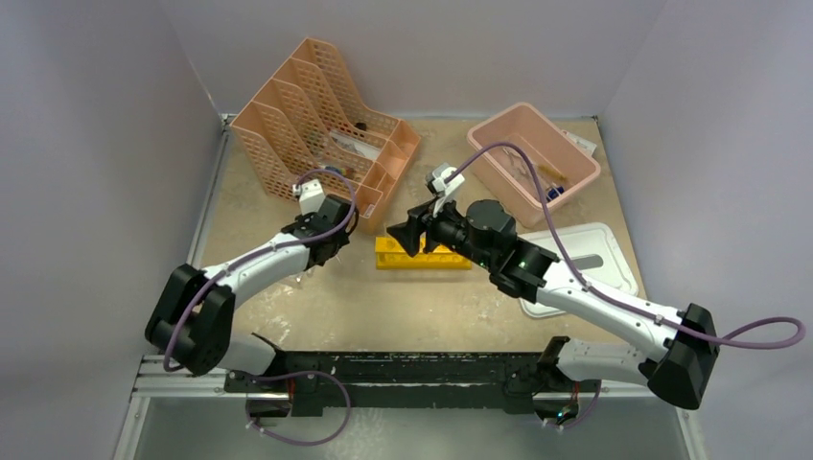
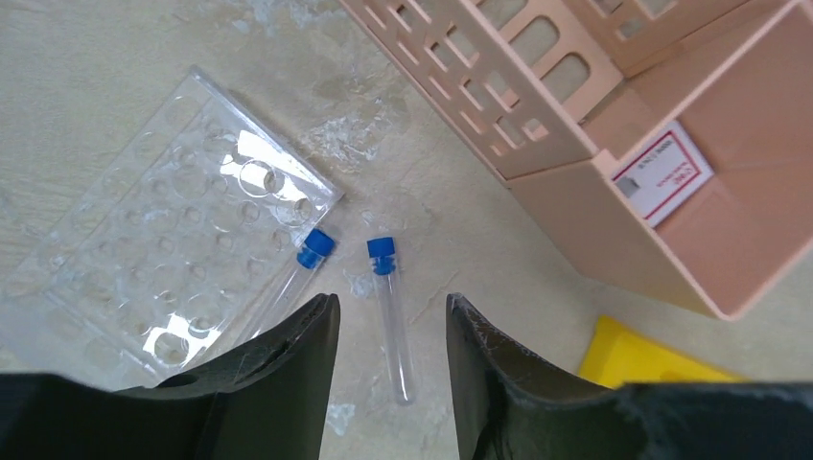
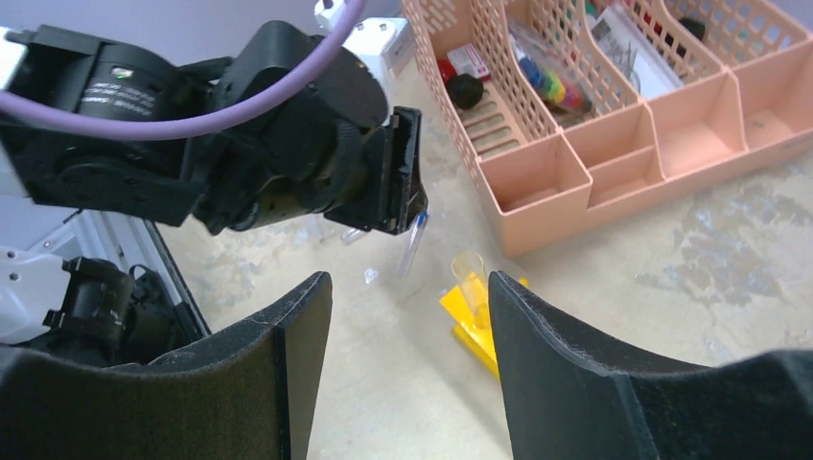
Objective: Organize the chemistry lab equipment
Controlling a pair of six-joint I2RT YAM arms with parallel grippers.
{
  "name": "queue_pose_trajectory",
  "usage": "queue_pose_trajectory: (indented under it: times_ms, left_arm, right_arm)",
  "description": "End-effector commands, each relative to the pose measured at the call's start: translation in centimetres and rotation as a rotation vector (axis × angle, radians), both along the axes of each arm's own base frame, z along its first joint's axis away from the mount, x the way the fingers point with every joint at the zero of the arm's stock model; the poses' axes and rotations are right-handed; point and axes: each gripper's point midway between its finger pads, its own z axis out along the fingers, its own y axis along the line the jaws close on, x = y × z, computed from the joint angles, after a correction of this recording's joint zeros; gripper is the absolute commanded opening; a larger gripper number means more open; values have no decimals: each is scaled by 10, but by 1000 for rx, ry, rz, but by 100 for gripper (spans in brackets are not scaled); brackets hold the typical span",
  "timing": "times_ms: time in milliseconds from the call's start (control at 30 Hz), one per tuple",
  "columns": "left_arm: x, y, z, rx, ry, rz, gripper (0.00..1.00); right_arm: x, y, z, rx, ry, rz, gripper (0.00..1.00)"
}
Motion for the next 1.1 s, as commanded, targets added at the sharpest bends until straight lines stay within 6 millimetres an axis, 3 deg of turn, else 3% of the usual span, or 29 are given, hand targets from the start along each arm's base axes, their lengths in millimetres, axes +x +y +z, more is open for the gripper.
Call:
queue_pose_trajectory:
  times_ms: [0,200,533,667,833,1067]
  left_arm:
    - [16,-4,-14,-30,3,20,44]
    - [24,-7,-45,-57,106,3,38]
    - [25,-12,-69,-66,187,-28,19]
    - [25,-14,-64,-78,176,-44,8]
    - [30,-22,-28,-112,92,-110,3]
    - [30,-32,72,-185,-147,-248,3]
  right_arm:
    - [-7,-6,-2,29,46,-11,62]
    - [-10,-11,-5,42,63,-23,62]
    - [-13,-18,-6,35,67,-32,62]
    - [-14,-19,-6,37,75,-33,62]
    - [-14,-18,-12,42,101,-37,61]
    - [-16,-10,-11,83,174,-36,62]
